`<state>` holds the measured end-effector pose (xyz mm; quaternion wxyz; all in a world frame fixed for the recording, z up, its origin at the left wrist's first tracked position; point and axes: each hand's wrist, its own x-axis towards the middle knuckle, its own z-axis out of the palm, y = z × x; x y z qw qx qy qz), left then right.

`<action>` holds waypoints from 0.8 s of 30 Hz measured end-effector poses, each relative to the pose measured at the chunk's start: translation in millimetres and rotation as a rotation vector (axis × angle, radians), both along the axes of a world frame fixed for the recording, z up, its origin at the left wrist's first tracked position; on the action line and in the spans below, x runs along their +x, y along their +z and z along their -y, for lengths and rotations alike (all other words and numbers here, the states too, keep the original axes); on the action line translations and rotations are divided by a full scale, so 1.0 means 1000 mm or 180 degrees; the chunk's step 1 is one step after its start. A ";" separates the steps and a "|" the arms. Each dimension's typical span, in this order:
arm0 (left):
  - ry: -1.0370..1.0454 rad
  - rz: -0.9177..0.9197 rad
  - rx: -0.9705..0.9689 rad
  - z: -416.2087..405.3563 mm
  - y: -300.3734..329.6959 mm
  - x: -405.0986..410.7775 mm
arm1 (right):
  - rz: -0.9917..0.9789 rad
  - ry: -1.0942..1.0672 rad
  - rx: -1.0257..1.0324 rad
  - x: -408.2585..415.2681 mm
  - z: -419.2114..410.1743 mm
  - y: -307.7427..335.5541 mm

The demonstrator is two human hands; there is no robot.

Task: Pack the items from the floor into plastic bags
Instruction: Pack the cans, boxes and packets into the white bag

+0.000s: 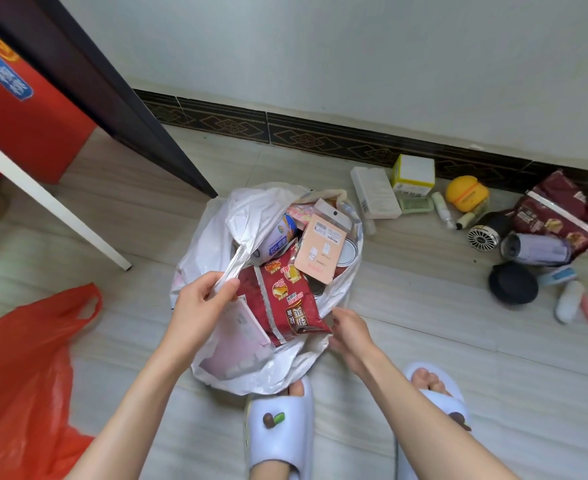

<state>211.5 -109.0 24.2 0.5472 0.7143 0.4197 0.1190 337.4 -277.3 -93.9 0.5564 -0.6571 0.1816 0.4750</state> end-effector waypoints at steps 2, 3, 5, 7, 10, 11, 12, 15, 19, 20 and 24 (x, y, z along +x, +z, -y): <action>-0.0027 0.0007 -0.0031 0.002 0.001 -0.003 | -0.0260 -0.0282 0.0083 -0.003 0.001 -0.001; -0.0032 0.0006 -0.0057 0.002 0.001 -0.004 | -0.0347 -0.0348 0.0105 -0.005 0.002 -0.003; -0.0038 -0.0007 -0.0103 0.002 0.000 -0.006 | -0.0372 -0.0401 -0.0010 -0.009 0.005 -0.005; -0.0046 -0.0048 -0.0154 0.001 -0.004 -0.007 | -0.0452 -0.0503 -0.0153 -0.012 0.009 -0.010; -0.0102 -0.0131 -0.0175 0.002 -0.008 -0.008 | -0.1029 -0.0679 0.0233 -0.014 0.010 -0.009; -0.0129 -0.0155 -0.0178 0.002 -0.007 -0.008 | -0.1188 -0.0760 0.0395 -0.014 0.009 -0.009; -0.0154 -0.0173 -0.0201 0.002 -0.007 -0.008 | -0.1285 -0.0851 0.0484 -0.014 0.008 -0.008; -0.0216 -0.0291 -0.0297 0.000 0.003 -0.006 | -0.1420 -0.1287 0.0521 -0.015 0.008 0.000; -0.0448 -0.0707 -0.0274 -0.005 0.042 0.003 | -0.0818 -0.1487 0.0215 -0.016 0.016 0.039; -0.0583 -0.0877 -0.0216 -0.005 0.055 0.006 | -0.0678 -0.1367 0.0229 -0.014 0.016 0.057; -0.1018 -0.0962 0.0097 0.002 0.109 0.013 | -0.0321 -0.0867 0.0363 0.002 0.008 0.133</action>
